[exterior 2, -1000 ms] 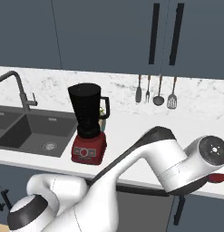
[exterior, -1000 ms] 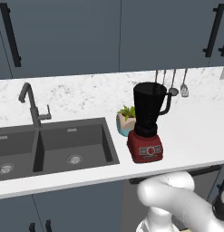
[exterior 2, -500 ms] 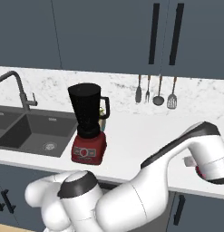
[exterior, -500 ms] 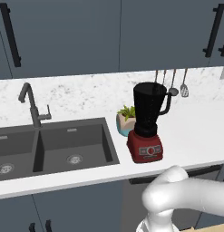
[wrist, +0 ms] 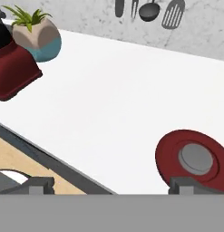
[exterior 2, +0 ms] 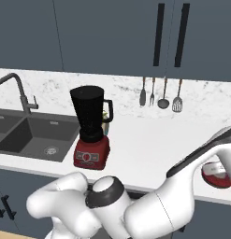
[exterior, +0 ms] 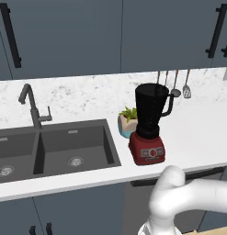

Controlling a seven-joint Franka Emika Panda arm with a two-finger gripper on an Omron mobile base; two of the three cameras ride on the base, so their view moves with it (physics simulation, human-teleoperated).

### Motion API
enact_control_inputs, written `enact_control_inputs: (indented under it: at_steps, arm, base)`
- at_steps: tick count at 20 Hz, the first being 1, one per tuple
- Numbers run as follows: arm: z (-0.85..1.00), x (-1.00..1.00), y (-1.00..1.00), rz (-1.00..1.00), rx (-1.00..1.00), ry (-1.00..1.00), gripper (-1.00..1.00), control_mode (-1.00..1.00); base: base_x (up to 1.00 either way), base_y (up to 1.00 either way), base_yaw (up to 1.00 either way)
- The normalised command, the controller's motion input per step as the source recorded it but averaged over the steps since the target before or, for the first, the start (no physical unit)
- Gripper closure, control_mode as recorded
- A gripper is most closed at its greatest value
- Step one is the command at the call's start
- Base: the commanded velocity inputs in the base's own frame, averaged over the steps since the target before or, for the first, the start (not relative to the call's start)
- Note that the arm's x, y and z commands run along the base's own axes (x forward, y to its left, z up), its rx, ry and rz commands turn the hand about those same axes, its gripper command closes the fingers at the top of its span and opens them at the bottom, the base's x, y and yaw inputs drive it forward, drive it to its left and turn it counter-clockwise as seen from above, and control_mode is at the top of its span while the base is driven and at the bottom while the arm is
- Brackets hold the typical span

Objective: Close the lid blender by securely placing the lid on top.

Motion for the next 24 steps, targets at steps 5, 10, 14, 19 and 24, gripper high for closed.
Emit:
enact_control_inputs:
  at_steps: [5, 10, 14, 19, 24]
  arm:
    - [-0.33, 0.22, 0.00, 0.02, 0.00, 0.00, -1.00, -1.00]
    - [-0.33, 0.19, 0.00, 0.03, 0.00, 0.00, -1.00, -1.00]
    - [-0.44, 0.22, 0.00, 0.06, 0.00, 0.00, -1.00, -1.00]
    - [-0.12, 0.25, -0.01, 0.08, 0.01, 0.00, -1.00, -1.00]
    - [-0.19, 0.25, 0.00, 0.13, 0.00, 0.01, -1.00, -1.00]
  base:
    - [0.00, 0.00, 0.00]
    - [0.00, 0.00, 0.00]
    - [0.00, 0.00, 0.00]
    - [0.00, 0.00, 0.00]
    - [0.00, 0.00, 0.00]
